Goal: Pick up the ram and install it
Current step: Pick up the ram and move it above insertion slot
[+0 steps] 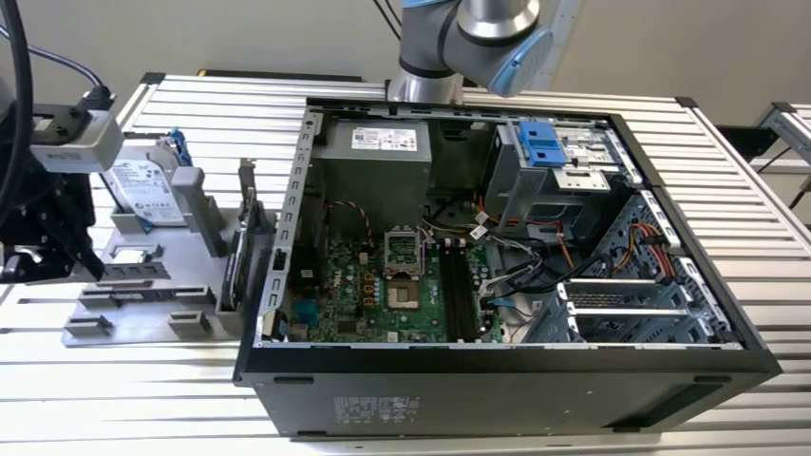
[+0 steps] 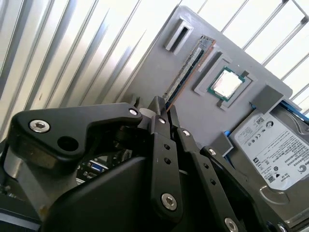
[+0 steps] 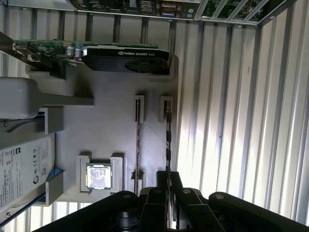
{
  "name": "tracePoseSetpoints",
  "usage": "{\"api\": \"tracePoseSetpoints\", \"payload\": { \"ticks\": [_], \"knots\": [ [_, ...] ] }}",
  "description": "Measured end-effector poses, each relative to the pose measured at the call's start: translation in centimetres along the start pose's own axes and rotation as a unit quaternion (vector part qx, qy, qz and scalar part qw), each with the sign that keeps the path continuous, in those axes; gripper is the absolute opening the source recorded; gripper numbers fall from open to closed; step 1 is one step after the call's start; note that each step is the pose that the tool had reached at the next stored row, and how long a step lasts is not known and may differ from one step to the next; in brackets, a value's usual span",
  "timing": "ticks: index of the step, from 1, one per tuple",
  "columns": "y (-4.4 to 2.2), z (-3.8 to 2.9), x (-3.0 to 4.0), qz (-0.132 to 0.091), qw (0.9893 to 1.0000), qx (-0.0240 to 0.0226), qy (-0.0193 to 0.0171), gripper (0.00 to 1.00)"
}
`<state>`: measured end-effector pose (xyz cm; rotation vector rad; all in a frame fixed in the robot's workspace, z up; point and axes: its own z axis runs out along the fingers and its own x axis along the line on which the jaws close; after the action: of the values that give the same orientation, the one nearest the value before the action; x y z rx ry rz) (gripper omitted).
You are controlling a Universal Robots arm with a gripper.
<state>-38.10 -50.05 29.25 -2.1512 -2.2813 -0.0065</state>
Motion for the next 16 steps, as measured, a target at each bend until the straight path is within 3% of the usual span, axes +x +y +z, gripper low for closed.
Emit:
{"api": "tracePoseSetpoints", "payload": {
  "ticks": [16],
  "knots": [
    [-0.03,-1.75,0.01,0.001,1.0,-0.0001,0.0,0.0]
  ]
}}
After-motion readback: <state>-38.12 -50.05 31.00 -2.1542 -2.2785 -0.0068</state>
